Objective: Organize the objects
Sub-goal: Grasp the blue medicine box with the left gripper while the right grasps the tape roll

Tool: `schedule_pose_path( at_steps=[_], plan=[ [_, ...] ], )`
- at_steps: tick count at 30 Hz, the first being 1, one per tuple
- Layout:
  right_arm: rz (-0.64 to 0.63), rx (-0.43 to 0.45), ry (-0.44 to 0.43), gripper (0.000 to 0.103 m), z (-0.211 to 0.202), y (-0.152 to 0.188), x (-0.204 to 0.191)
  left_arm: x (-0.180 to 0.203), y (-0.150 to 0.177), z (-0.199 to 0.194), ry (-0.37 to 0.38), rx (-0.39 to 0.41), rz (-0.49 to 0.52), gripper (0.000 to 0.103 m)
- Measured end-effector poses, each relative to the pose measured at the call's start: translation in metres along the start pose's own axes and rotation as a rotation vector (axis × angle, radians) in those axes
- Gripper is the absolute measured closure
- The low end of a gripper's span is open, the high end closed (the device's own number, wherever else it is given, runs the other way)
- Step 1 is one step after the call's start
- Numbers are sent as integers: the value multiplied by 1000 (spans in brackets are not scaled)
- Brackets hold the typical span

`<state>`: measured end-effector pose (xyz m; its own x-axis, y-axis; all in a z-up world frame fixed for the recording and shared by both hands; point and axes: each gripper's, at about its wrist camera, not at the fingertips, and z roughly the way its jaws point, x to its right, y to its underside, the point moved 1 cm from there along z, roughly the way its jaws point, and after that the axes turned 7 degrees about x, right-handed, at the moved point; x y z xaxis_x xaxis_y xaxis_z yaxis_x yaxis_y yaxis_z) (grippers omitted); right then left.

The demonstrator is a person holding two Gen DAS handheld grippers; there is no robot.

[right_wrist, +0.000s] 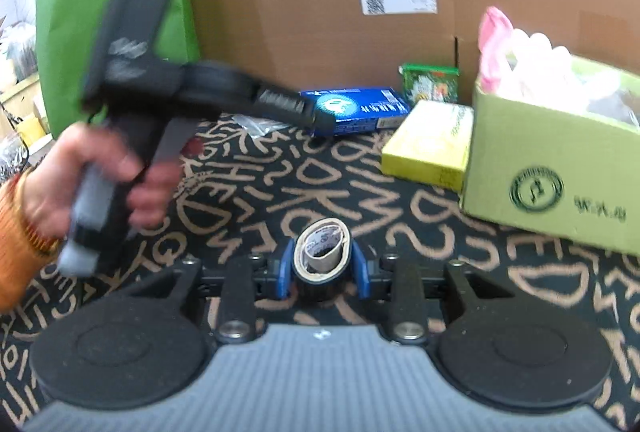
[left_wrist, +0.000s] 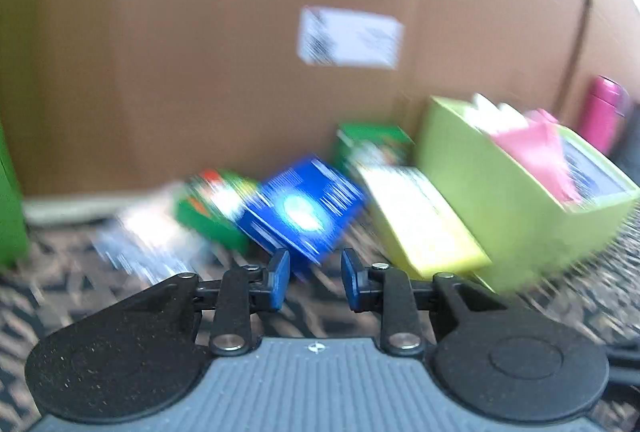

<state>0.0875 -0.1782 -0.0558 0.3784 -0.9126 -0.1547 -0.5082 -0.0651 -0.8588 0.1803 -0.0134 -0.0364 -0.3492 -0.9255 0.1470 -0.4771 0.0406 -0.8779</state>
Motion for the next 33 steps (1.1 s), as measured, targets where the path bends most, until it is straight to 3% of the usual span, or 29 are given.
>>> schedule_pose_path(
  at_steps=[2,4,6,8,12,17,18,21,23,28,30,33],
  plan=[
    [15,9,0,72,-6,2,3,9,8,-9,42,-29,6,73],
    [26,11,5,72,-9,2,6,17,7,-16,14,-5,51,68],
    [34,11,5,72,-9,3,7,20,-1,-22,-59,68,115,26],
    [25,14,11,72,-9,3,5,17,-10,-17,-125,144,153,17],
    [26,15,16,72,-9,4,5,24,-26,13,-55,83,242,17],
    [26,16,25,69,-10,4,5,31,-11,64,-120,-50,386,18],
    [21,16,25,69,-10,4,5,30,-6,60,-117,-13,398,25],
    [24,14,21,69,-10,4,4,29,2,47,-95,4,388,39],
    [26,15,23,69,-10,3,4,31,6,38,-60,3,392,41],
    [32,16,21,69,-12,4,4,35,15,18,-39,6,350,39],
    [28,16,25,67,-12,4,4,32,10,23,-52,4,289,30],
    [31,18,25,67,-13,4,6,30,1,37,-83,-8,201,26]
  ],
)
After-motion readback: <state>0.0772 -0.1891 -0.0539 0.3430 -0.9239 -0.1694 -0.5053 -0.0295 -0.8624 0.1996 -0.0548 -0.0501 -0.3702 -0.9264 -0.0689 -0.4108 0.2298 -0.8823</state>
